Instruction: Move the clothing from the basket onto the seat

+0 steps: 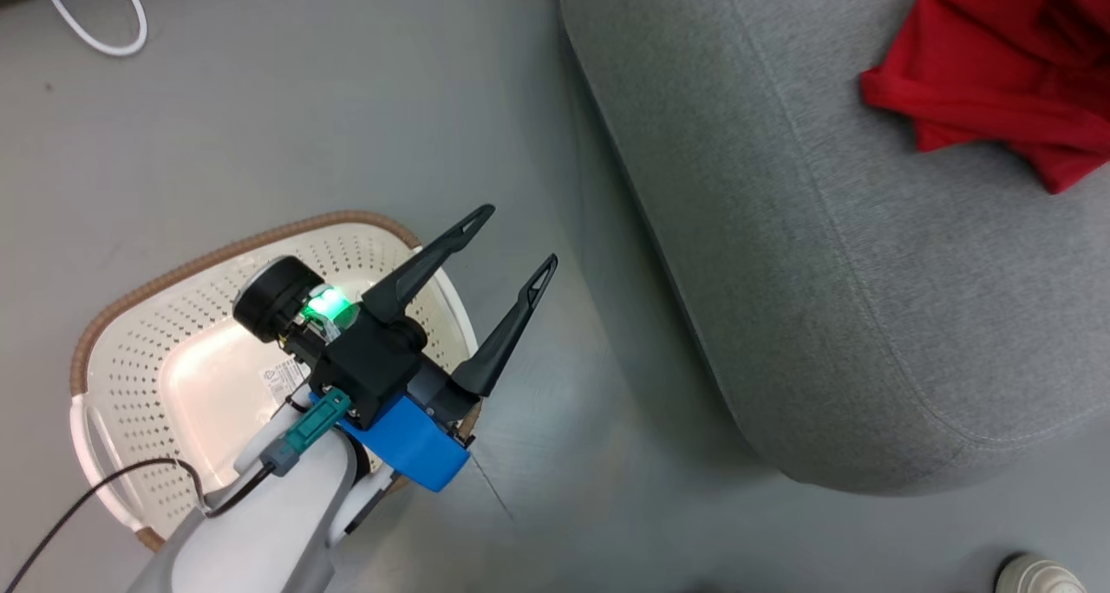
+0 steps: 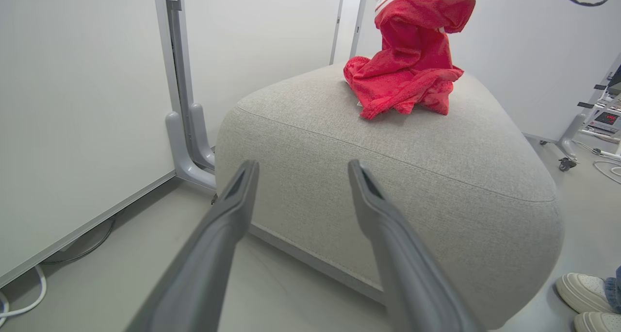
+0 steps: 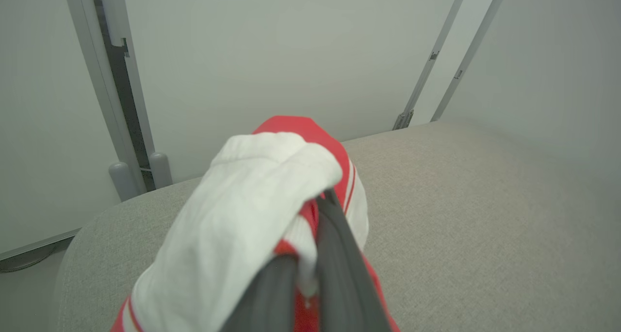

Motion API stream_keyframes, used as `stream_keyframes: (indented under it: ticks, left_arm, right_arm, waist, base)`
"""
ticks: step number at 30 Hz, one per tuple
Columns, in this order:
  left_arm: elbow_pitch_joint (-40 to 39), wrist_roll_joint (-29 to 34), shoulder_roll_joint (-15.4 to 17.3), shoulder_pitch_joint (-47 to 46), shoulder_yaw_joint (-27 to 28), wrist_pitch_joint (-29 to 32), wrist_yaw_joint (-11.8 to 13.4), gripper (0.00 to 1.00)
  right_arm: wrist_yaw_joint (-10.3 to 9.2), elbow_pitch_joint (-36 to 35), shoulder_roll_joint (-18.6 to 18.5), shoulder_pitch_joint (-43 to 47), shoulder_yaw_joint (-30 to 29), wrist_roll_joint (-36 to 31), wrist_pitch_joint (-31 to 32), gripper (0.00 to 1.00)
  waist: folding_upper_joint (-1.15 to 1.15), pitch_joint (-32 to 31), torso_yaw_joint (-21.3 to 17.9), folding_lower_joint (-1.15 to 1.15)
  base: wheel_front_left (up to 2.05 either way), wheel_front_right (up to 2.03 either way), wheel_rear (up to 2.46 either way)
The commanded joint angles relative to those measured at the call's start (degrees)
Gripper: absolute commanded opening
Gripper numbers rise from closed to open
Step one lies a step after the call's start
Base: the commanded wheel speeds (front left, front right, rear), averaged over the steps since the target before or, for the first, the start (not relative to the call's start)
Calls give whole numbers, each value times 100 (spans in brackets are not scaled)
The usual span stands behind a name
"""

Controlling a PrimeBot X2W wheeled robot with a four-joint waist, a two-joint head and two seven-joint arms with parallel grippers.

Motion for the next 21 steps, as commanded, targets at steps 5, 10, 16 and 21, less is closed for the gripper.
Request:
stream_keyframes:
  ticks: [5,10,16,21]
  left_arm:
    - [-263,61,180,-328,-43,51,-13,100]
    - [-230,34,157,-308,-61,8,28,100]
    - [-125,-25,109,-181,-21,-58,84,100]
    - [170,-168,-110,39,47,-131,138,100]
  right_arm:
    - [-2,576,391,370,-163,-136,-454,0]
    - [-3,894,455,389,-66,-243,-643,0]
    - [-3,1061,445,394,164,-301,-730,100]
    - [-3,1118,406,633,540,-383,-788,100]
  waist:
    - [0,696,294,-2]
    - [0,654,299,-2]
    - [0,441,295,-2]
    - [0,-80,362,-2]
  base:
    - [0,0,0]
    - [0,0,0]
    - [0,0,0]
    - [0,0,0]
